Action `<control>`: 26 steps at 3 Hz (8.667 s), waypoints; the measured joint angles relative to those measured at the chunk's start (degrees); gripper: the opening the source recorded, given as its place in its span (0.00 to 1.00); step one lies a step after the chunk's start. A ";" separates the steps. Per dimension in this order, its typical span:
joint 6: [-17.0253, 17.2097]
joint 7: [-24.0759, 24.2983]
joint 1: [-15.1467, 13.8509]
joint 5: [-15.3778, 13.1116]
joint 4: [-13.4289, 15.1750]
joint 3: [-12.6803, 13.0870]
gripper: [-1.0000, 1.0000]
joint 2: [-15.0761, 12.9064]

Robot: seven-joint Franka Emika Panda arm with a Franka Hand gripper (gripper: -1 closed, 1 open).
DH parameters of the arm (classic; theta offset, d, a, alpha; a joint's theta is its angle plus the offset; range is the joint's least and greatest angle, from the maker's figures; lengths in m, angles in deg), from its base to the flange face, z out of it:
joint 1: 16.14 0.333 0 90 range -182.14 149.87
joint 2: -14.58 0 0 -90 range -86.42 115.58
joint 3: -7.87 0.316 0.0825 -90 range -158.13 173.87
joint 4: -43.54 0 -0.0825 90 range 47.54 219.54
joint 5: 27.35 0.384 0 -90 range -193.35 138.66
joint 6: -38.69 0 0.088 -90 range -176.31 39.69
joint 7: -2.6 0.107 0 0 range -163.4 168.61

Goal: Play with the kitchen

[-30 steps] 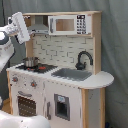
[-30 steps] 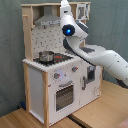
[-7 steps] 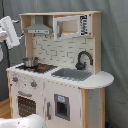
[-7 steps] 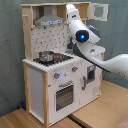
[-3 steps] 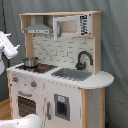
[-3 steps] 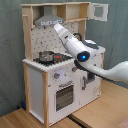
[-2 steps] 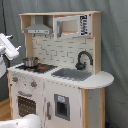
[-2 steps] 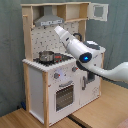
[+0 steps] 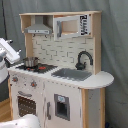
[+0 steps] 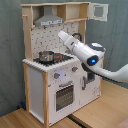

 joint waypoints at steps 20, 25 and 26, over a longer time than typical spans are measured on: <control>-18.49 67.03 27.54 -3.71 38.72 23.52 1.00 0.69; -20.11 73.83 9.61 -3.71 27.02 28.07 1.00 0.92; -20.04 73.88 9.61 -3.71 27.03 28.08 0.00 0.92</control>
